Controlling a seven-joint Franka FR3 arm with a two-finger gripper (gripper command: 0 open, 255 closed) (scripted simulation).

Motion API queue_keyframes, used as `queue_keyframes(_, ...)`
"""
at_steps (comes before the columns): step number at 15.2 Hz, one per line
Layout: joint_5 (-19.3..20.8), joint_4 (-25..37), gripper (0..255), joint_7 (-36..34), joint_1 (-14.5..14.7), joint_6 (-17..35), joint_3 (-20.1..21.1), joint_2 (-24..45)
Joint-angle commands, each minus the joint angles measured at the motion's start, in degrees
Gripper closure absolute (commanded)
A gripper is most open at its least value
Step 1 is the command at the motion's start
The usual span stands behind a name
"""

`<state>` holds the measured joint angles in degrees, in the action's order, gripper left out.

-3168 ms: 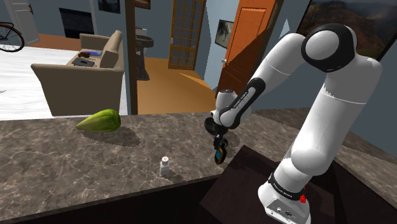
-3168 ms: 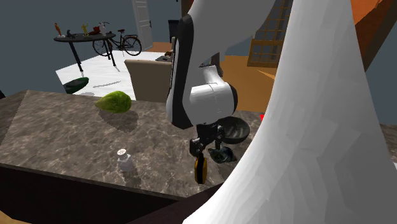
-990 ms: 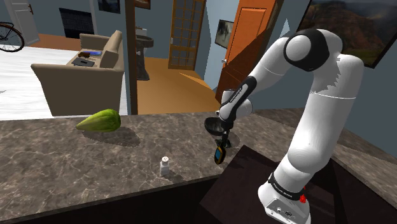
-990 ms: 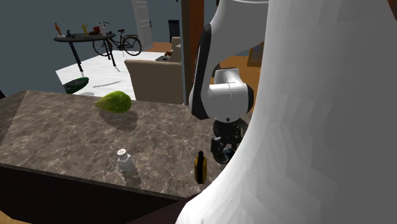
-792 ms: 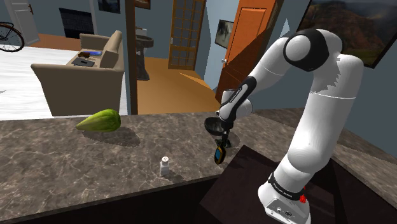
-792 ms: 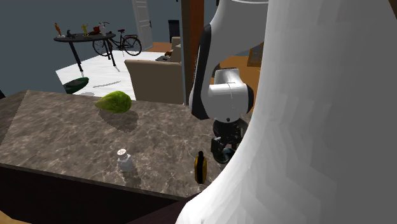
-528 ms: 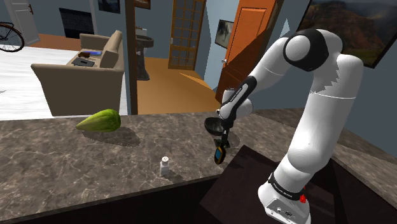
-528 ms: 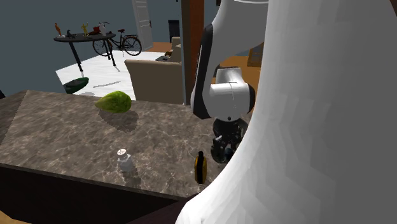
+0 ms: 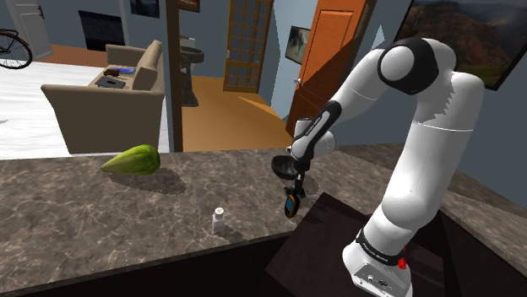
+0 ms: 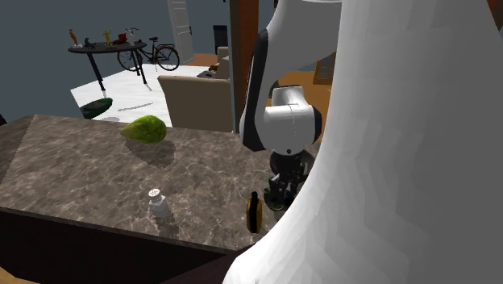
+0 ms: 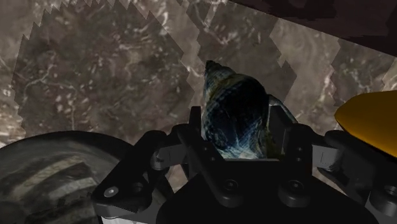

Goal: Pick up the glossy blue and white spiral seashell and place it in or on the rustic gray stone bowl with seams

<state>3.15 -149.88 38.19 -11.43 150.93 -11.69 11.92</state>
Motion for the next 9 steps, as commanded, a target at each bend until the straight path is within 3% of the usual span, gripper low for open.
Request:
queue_keyframes(1, 0.4, -0.2, 255, -0.2, 0.1, -1.4, -0.1, -1.1)
queue_keyframes(9, 2.3, -0.6, 255, -1.3, 0.5, -8.3, -0.8, -8.6)
